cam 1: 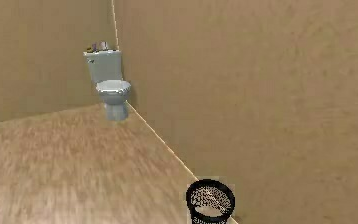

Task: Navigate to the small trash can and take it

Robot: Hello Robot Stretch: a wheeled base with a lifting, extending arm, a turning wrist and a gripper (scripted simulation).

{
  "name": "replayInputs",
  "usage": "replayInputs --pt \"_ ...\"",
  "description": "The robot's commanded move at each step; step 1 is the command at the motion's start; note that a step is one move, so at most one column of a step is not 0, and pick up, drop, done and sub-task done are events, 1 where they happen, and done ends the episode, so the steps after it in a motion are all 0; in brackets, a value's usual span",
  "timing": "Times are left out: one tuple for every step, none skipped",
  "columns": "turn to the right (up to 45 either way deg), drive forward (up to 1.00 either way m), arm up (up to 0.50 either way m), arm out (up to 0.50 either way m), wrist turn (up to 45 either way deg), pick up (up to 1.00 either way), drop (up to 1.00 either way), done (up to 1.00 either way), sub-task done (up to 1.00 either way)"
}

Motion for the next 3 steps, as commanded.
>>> replayInputs --pt "-30.0 0.00 0.00 0.00 0.0 0.00 0.00 0.00 0.00" --pt "0.0 0.30 0.00 0.00 0.0 0.00 0.00 0.00 0.00" --pt "-33.0 0.00 0.00 0.00 0.0 0.00 0.00 0.00 0.00"
